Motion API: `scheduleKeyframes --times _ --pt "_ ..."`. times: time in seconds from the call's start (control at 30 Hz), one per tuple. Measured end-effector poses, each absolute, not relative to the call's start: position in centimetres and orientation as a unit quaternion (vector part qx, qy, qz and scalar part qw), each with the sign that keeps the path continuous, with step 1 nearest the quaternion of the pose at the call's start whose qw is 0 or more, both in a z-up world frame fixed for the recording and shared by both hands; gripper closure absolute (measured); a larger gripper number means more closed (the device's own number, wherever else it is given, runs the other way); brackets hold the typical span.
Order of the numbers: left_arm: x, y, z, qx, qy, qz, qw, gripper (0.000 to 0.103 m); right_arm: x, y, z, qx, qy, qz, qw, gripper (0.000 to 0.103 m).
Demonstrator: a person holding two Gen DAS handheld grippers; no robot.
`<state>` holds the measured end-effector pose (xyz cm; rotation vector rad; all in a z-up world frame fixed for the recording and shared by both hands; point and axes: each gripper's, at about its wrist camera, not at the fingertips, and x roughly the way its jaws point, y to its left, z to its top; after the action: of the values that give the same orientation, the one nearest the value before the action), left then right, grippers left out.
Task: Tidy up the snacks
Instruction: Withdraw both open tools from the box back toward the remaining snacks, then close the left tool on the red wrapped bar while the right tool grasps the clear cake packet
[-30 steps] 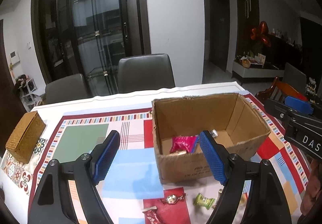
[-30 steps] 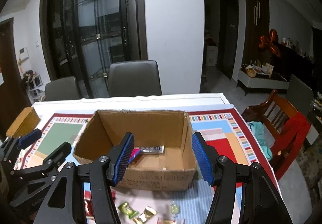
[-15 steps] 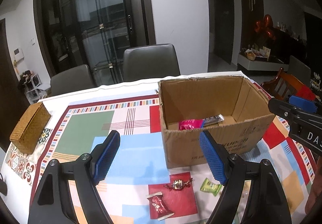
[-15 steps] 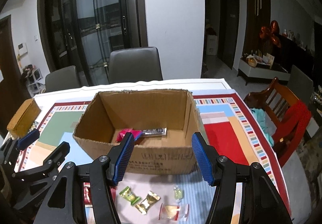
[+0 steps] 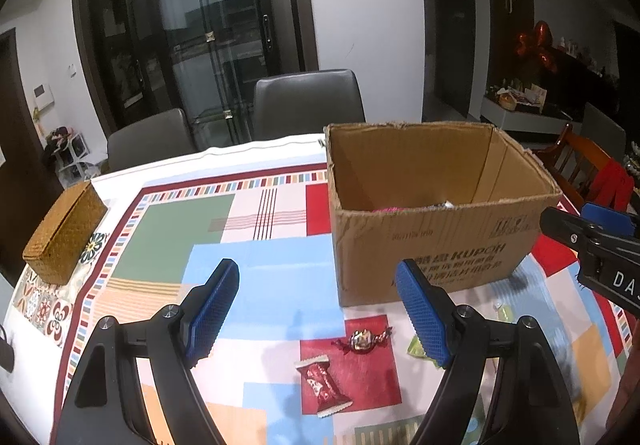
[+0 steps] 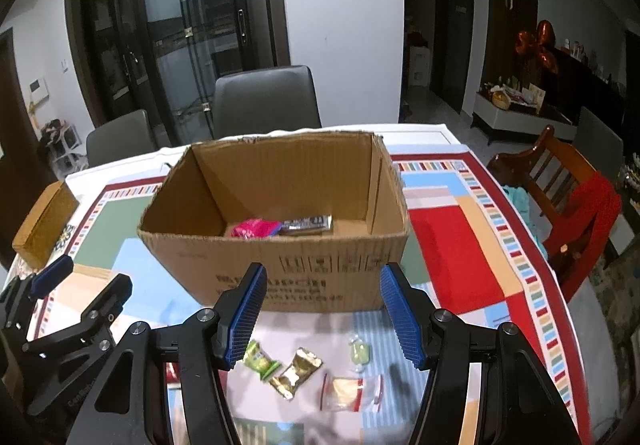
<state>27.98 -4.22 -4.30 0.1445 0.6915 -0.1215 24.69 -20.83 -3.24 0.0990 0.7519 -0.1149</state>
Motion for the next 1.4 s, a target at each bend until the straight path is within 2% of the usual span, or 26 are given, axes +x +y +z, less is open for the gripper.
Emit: scheduleKeyframes --times 0.9,1.4 --pt "25.3 -3.4 -10.9 0.072 0.384 -0.036 0.92 0.024 22.5 -20.3 -9.9 0.037 0.419 -0.068 0.905 0.043" --pt "24.6 -3.7 -14.6 0.079 0.391 -0.032 0.917 0.024 21.5 -20.5 -13.7 0.011 0.421 -0.079 0.903 0.043"
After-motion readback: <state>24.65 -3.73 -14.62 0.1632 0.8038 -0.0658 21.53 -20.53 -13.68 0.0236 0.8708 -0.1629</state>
